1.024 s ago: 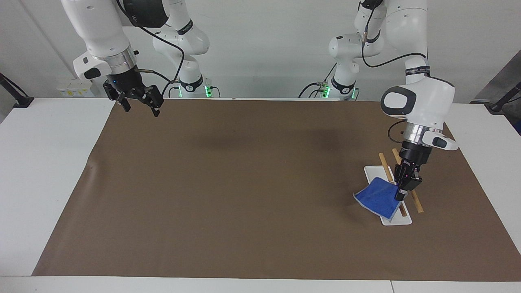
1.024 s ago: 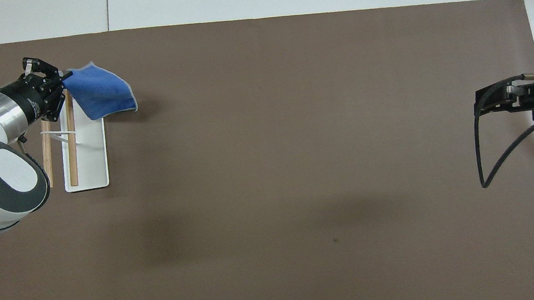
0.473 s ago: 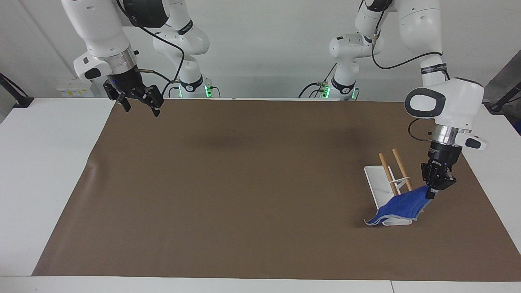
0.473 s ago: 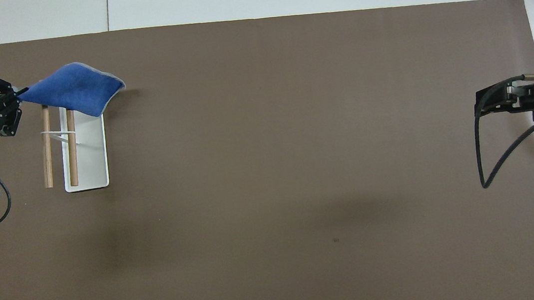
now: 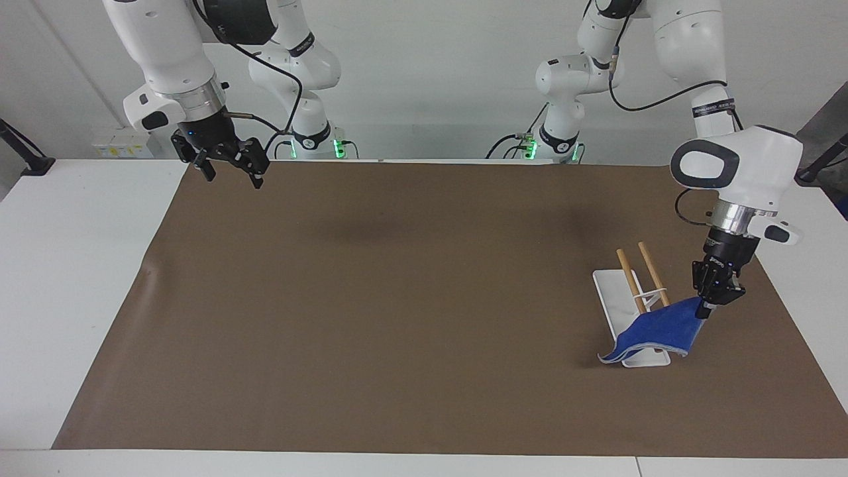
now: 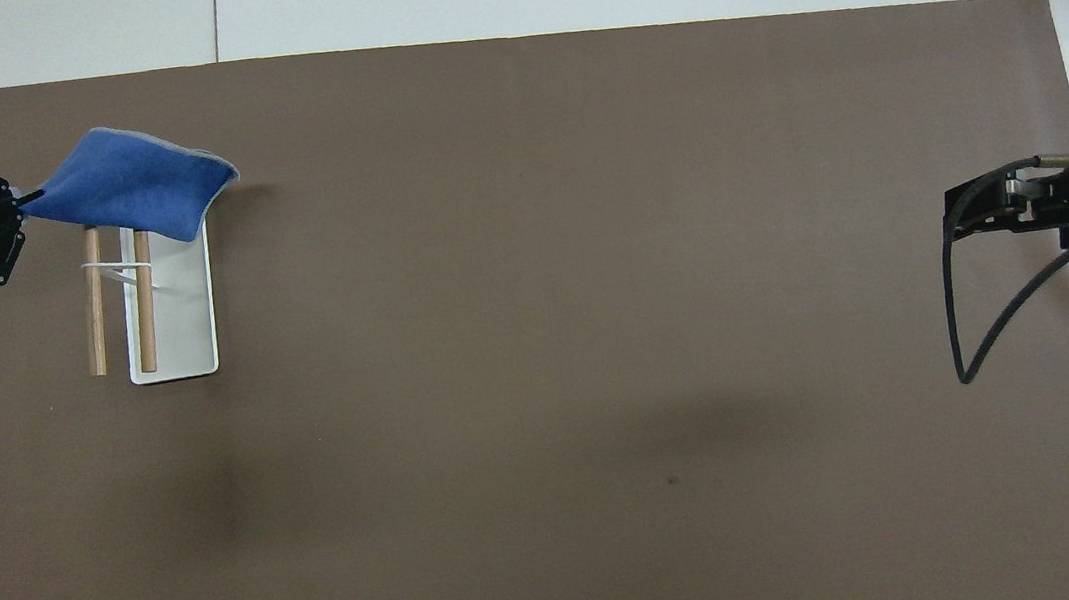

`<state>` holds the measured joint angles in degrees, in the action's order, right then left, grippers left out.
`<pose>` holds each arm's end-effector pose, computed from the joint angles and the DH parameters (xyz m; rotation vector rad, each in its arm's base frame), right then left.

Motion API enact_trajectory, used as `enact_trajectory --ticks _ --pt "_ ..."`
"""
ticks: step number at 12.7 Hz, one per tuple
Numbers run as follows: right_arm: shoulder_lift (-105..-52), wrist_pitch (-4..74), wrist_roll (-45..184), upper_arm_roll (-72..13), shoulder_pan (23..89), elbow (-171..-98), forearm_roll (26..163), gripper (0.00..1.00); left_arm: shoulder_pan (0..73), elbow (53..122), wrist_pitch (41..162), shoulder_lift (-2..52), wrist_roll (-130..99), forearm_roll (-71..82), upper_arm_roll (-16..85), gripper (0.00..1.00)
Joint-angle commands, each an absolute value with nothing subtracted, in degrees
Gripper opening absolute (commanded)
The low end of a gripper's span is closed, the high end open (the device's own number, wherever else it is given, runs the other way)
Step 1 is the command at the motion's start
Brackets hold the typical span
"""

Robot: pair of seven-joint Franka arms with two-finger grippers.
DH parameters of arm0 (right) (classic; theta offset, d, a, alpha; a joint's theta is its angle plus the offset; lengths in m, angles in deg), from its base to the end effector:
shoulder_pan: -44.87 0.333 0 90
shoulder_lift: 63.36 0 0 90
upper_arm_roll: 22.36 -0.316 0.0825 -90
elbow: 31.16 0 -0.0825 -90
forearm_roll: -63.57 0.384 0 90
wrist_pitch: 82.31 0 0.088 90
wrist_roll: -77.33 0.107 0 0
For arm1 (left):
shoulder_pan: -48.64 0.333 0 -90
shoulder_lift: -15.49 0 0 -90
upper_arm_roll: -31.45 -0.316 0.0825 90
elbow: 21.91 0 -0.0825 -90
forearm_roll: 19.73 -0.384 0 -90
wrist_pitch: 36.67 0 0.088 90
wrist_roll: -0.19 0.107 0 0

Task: Right arm passes towel to left arm to hang
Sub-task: 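Drape the towel over the rack crossbar with the left gripper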

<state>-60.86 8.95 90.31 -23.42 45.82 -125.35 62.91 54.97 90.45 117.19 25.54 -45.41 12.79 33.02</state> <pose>0.5418 0.0180 0.6158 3.1141 -0.2986 -0.0091 0.6293 0.0704 0.4440 2.0147 1.5712 0.4788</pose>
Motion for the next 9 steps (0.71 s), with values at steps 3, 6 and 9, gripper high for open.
enact_trajectory --ticks 3,6,9 --pt "-60.38 7.77 88.94 -23.24 45.22 -124.41 62.16 1.0 54.79 90.85 114.94 23.93 -42.0 13.23 31.54 0.0" --pt "-60.2 7.78 89.02 -22.71 44.95 -124.76 62.86 1.0 54.88 91.82 112.93 23.22 -38.68 12.97 29.52 0.0" --pt "-60.11 7.86 88.94 -22.8 44.86 -124.76 62.86 1.0 54.79 92.17 108.96 22.61 -33.83 12.97 27.32 0.0"
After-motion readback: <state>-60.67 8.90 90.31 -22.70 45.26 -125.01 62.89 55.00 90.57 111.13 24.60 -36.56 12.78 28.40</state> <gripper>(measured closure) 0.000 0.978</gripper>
